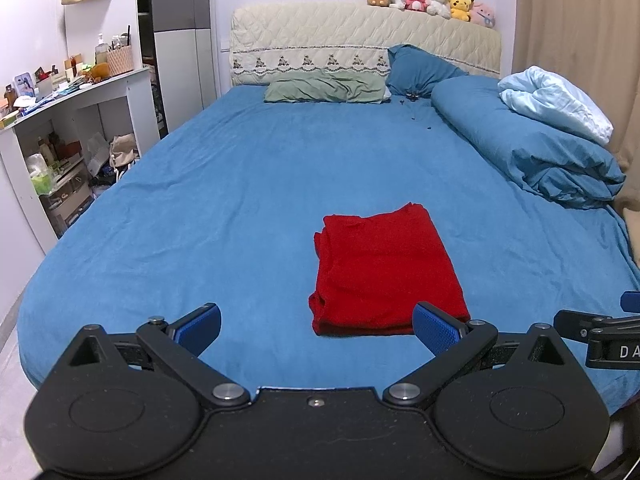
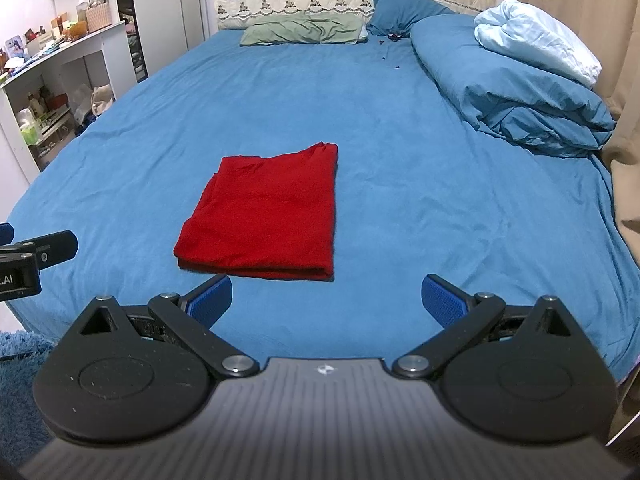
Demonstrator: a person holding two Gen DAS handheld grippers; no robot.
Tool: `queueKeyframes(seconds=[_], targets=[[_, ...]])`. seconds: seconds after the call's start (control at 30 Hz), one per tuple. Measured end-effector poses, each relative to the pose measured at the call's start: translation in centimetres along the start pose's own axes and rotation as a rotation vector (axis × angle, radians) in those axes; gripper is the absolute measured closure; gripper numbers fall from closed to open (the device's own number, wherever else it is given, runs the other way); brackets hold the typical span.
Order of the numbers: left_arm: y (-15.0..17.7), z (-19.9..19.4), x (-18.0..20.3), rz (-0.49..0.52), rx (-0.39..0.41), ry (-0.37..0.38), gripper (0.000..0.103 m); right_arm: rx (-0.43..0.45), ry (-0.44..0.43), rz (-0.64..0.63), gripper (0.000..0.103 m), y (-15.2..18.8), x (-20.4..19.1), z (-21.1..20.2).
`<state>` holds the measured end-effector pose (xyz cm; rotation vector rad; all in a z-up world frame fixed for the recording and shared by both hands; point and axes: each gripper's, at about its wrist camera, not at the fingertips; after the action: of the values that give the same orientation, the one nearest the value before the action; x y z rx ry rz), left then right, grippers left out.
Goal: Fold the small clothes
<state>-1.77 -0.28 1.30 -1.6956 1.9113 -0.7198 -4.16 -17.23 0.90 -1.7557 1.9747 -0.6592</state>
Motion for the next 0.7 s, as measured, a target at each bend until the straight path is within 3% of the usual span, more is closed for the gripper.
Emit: queueKeyframes(seconds=[0.7], targets=[[-0.02,-0.10,0.25,0.015,0.026,0.001,0.000,-0.008,0.001,-0.005,0.000,-0.01,-0.50,0.63]])
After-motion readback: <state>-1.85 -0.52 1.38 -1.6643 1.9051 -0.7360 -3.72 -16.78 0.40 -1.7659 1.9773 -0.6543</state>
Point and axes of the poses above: each gripper's, at about its wrist camera, not at the fingertips, and z roughly the way its jaws point, x to its right, y to its underside, and after that the axes turned 9 degrees about -x, right-handed
